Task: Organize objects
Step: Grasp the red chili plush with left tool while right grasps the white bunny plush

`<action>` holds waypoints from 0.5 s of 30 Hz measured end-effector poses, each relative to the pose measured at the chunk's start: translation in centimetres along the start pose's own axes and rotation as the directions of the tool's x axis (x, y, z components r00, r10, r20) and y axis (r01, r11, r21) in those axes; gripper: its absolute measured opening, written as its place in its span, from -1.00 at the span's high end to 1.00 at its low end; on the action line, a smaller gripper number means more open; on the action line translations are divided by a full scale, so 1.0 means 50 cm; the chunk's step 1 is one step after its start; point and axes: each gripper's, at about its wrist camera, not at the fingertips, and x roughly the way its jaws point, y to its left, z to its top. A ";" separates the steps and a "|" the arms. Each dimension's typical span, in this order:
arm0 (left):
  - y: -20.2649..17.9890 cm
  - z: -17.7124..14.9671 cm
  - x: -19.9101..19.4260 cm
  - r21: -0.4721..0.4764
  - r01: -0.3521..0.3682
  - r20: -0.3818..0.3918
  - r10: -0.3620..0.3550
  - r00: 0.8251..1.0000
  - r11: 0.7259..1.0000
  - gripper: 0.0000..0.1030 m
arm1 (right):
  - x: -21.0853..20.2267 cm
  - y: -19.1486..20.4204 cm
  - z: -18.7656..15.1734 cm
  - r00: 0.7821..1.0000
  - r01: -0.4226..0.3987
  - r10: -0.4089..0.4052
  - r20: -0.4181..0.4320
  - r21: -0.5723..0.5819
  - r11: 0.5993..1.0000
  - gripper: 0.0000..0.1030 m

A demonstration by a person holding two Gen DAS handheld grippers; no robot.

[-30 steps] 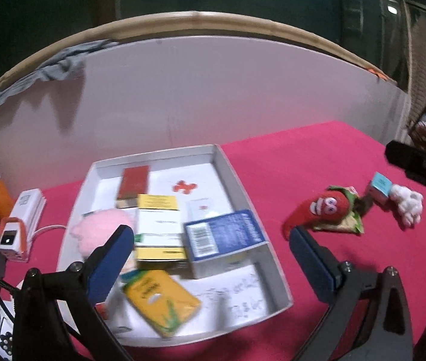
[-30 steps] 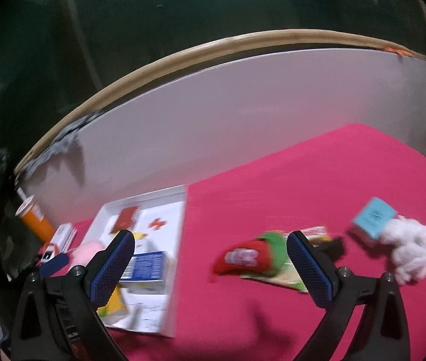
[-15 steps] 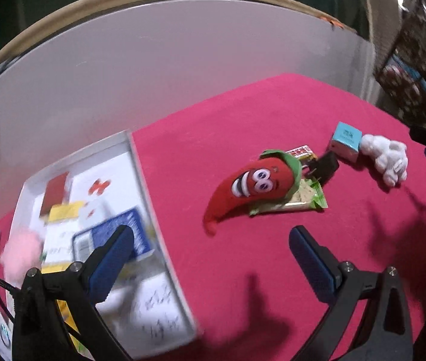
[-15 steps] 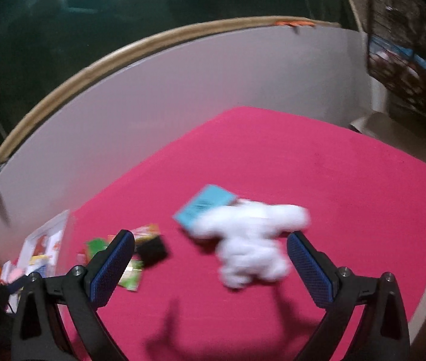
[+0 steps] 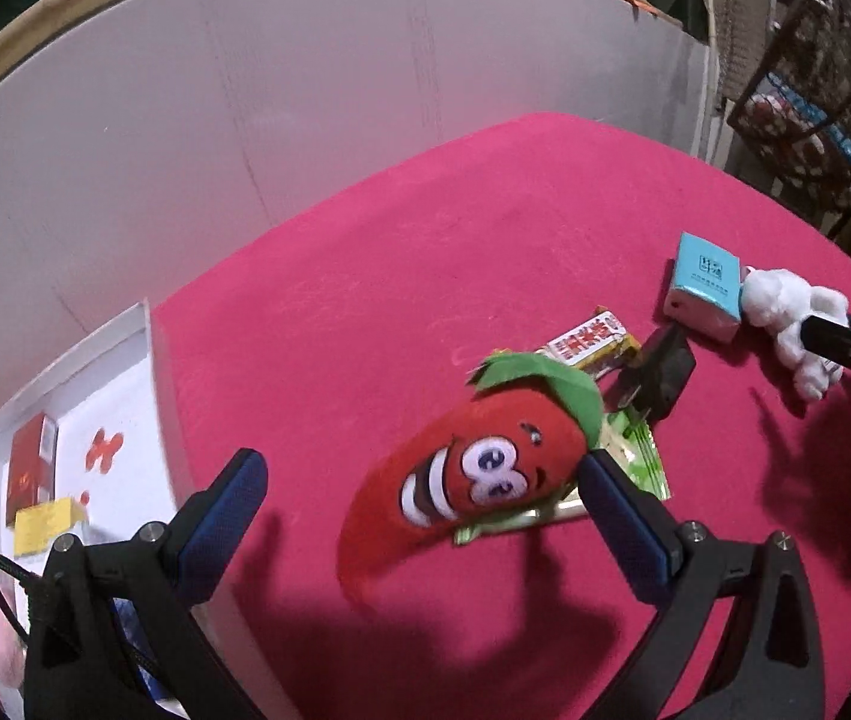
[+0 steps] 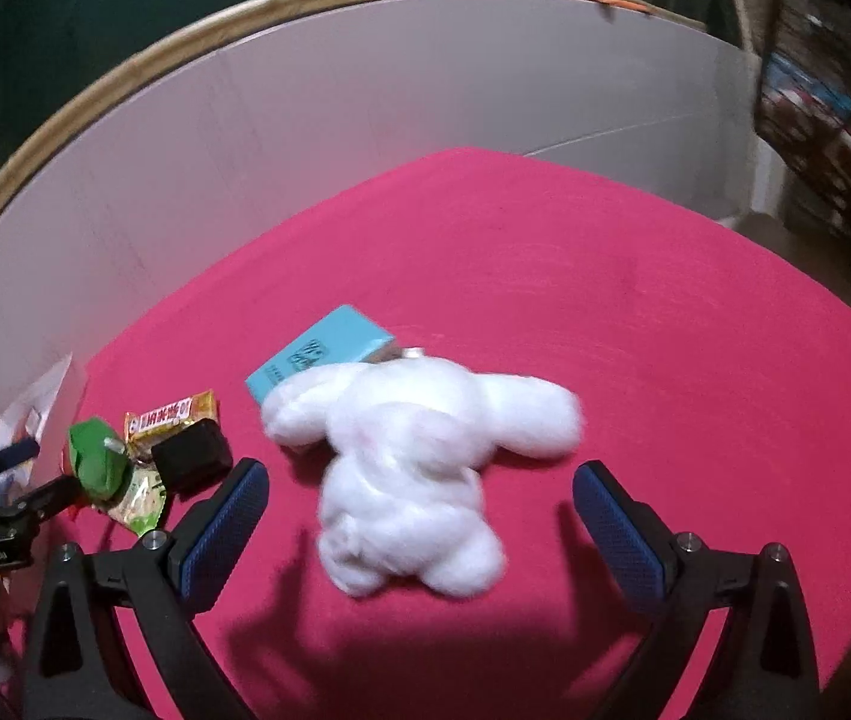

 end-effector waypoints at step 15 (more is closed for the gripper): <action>-0.019 0.007 0.040 0.018 -0.020 -0.063 0.021 0.998 1.000 0.10 | 0.052 0.027 -0.001 0.997 0.053 -0.055 -0.050 -0.037 0.998 -0.17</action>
